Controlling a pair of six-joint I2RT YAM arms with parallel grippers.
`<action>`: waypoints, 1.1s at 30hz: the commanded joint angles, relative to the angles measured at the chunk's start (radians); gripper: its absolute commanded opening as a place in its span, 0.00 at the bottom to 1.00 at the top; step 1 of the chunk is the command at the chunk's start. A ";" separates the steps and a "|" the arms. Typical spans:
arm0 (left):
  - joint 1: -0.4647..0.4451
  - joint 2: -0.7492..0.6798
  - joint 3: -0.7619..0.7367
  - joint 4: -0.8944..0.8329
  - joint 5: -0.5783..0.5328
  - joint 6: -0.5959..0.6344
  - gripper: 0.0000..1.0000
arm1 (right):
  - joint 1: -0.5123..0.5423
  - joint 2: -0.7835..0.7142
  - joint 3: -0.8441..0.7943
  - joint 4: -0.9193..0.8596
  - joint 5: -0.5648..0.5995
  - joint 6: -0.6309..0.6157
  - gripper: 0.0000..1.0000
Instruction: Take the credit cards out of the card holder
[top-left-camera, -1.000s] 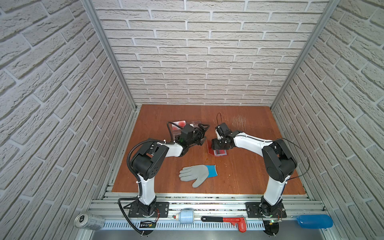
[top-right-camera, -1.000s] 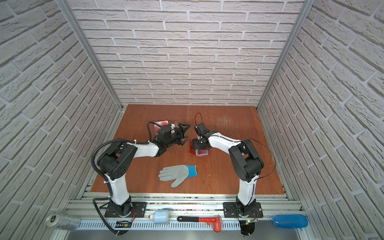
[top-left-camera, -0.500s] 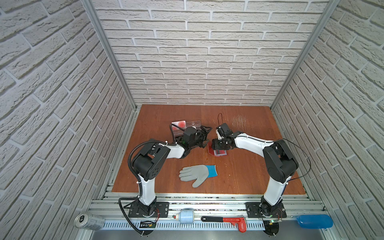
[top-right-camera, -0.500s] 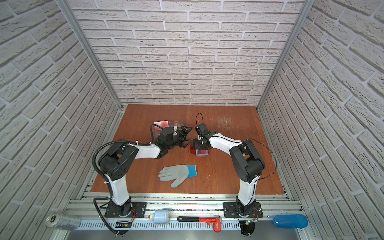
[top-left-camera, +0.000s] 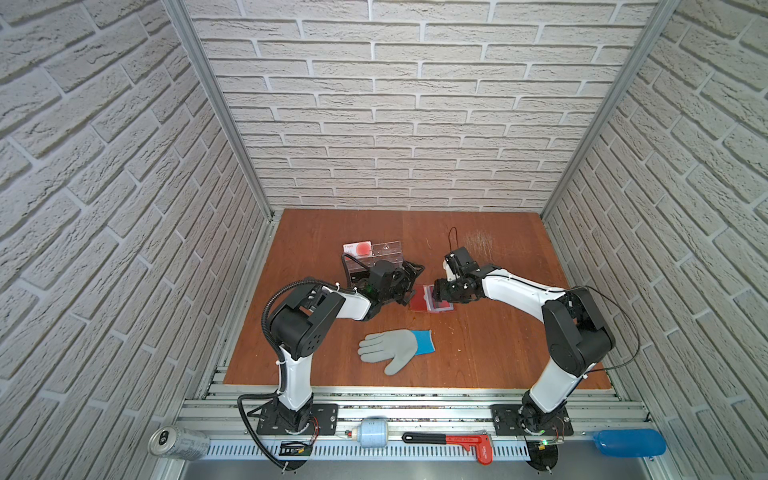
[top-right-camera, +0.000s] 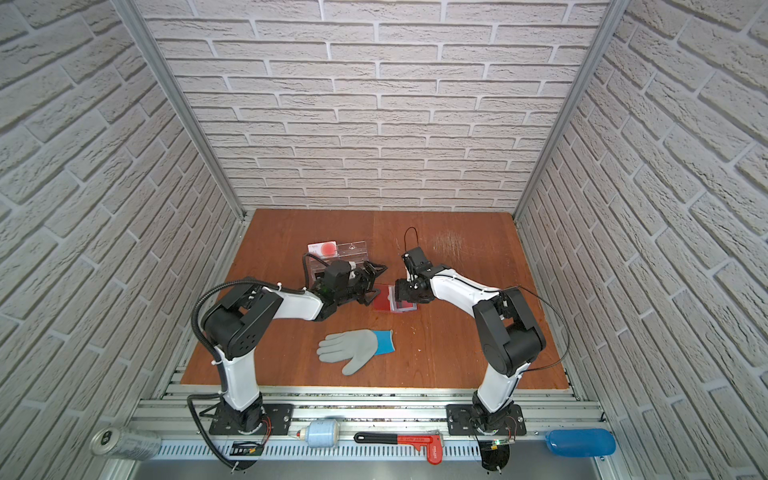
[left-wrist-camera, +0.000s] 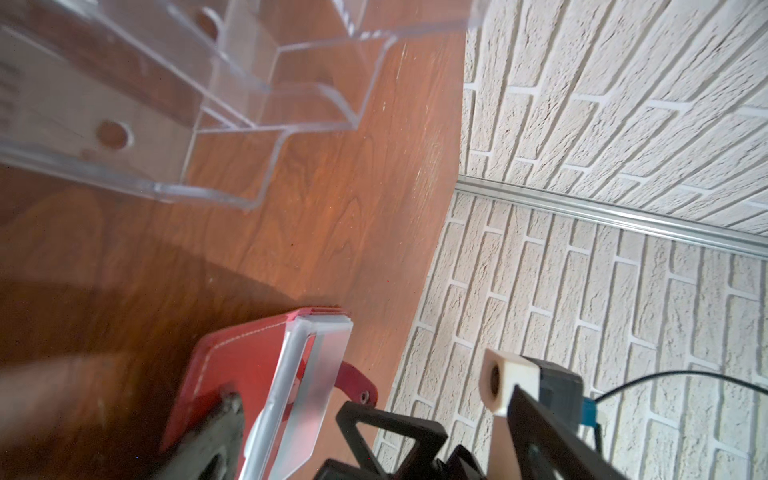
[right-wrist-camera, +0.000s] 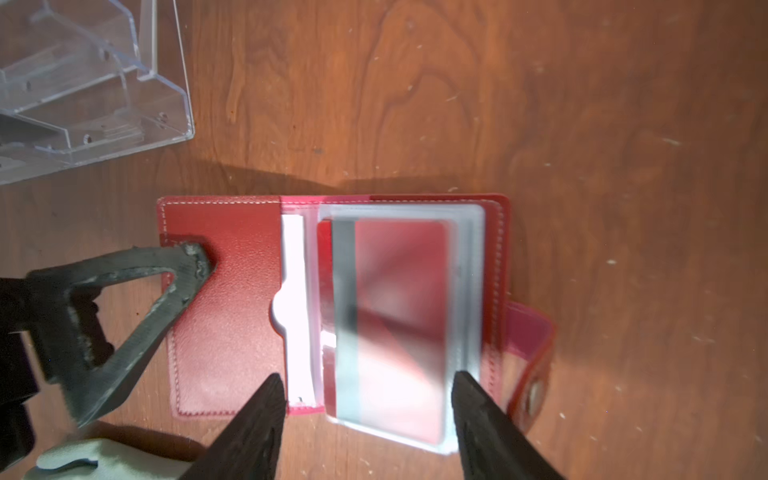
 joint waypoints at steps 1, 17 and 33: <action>-0.014 0.035 0.037 -0.024 0.039 0.069 0.98 | -0.036 -0.050 -0.041 0.006 -0.020 -0.009 0.65; -0.029 0.081 0.093 -0.074 0.101 0.202 0.96 | -0.139 -0.038 -0.162 0.174 -0.231 0.006 0.50; -0.030 0.100 0.207 -0.253 0.166 0.402 0.84 | -0.186 0.019 -0.158 0.203 -0.273 0.003 0.31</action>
